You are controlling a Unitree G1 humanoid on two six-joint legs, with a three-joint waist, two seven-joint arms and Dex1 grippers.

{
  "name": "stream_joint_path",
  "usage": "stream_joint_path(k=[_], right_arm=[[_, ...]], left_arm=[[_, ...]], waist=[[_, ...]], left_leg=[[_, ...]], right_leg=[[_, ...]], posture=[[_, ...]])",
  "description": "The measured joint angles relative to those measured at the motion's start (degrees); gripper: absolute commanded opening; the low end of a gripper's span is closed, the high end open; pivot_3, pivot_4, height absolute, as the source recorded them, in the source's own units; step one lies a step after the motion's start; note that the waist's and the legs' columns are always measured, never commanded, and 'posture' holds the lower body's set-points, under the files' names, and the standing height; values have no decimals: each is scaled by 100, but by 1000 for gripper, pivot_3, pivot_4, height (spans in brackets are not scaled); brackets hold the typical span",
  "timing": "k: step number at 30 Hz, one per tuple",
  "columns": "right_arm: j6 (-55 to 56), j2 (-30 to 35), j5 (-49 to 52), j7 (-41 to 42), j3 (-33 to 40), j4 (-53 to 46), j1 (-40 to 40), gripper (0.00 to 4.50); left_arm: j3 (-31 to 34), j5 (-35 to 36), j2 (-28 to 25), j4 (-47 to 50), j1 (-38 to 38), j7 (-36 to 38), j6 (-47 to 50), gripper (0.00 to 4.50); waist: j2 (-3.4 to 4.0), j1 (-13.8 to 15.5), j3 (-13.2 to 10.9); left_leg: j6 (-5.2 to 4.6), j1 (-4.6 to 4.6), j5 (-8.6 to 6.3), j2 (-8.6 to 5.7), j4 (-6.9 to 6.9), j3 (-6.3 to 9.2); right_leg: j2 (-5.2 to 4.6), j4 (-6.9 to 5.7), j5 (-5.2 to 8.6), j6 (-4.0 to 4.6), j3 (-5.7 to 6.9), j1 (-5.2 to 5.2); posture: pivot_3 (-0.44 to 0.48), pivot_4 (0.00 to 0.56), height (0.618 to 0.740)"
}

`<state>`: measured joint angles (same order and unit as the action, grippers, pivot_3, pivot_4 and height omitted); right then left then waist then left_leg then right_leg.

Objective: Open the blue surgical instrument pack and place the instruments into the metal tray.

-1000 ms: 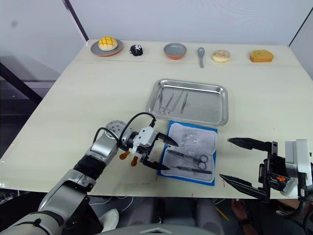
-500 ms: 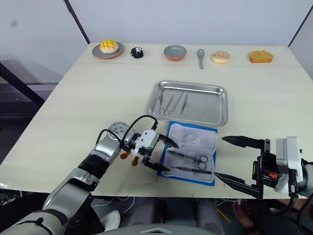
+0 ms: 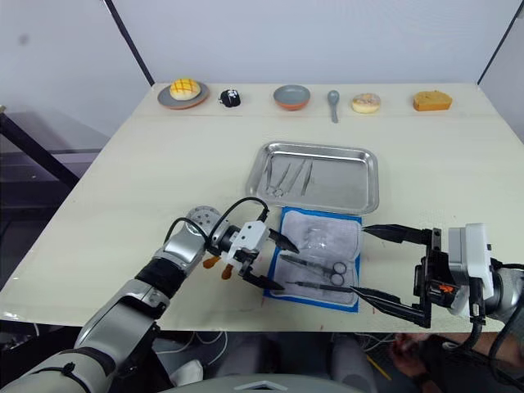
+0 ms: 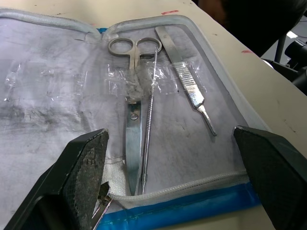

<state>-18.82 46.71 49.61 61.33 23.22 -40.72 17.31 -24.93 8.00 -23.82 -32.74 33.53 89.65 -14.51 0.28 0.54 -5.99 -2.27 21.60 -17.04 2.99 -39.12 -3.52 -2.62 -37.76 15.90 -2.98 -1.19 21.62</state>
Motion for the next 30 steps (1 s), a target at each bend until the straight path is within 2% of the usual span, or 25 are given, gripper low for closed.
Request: stream_joint_path(k=[4,7,17,23,30], right_arm=[[-97,24,-4,-14,-2,0,-34,4500],[-115,119,-362,-155,-194,17,-94,4500],[-788,216,-2121,-1399,-1801,166,-856,4500],[-1425,300,-2964,-1726,-2847,456,-1373,4500],[-1995,229,-3371,-1910,-3432,585,-1941,4500]], left_arm=[[11,0,36,-62,6,0,-48,4405],[13,0,44,-88,5,-1,-65,4405],[21,0,62,-135,-2,-7,-76,4405],[20,-1,63,-149,5,-5,-79,4405],[20,-1,74,-149,4,-5,-83,4405]], waist=[[8,8,7],[12,7,14],[21,4,36],[22,-1,38],[23,7,39]], left_leg=[[0,0,0,0,0,0],[-1,-1,0,0,0,0],[-1,0,-1,-2,1,1],[-2,0,-1,-2,2,1],[-3,2,-2,-2,3,3]], right_leg=[[-1,2,2,3,0,-1],[-1,3,8,15,-1,-2],[-1,6,11,20,-2,1],[-1,7,12,21,-2,2],[-2,9,12,21,1,4]], posture=[[0,150,732],[0,150,732],[0,150,732],[0,150,732],[0,150,732]])
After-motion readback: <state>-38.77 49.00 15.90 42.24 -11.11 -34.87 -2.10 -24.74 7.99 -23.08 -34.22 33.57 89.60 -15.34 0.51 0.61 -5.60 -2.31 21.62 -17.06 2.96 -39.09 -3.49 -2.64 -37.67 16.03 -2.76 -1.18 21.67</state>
